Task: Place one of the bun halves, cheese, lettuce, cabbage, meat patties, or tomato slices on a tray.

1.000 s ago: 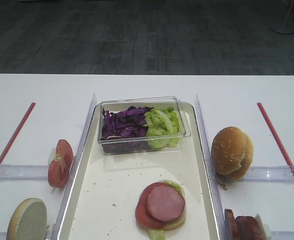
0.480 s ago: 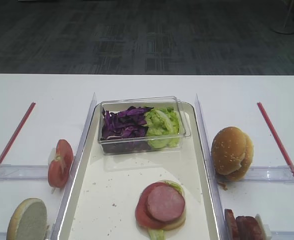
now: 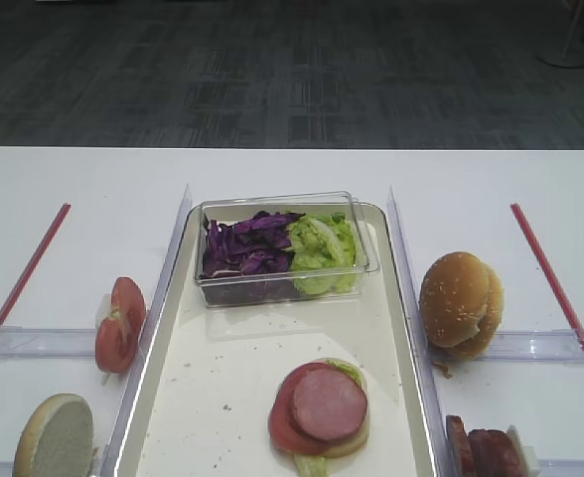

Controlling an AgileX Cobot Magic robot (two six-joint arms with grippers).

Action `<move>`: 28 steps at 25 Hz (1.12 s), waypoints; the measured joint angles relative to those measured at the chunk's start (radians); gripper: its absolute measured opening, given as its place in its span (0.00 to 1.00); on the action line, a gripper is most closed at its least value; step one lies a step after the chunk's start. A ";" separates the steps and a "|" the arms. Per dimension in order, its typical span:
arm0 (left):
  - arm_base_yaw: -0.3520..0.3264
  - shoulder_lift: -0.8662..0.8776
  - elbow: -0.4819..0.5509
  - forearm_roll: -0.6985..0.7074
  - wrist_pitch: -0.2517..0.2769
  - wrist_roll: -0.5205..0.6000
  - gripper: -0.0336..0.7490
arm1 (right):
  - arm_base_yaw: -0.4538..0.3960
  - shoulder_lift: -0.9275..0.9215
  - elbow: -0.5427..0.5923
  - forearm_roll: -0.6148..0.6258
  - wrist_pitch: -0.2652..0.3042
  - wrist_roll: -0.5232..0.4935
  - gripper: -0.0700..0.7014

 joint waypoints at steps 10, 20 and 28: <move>0.000 0.000 0.000 0.000 0.000 0.000 0.43 | 0.000 0.000 0.000 0.000 0.000 0.000 0.70; 0.000 0.000 0.000 0.000 0.000 0.000 0.43 | 0.000 0.000 0.000 0.000 0.000 0.000 0.70; 0.000 0.000 0.000 0.000 0.000 0.000 0.43 | 0.000 0.000 0.000 0.000 0.000 0.000 0.67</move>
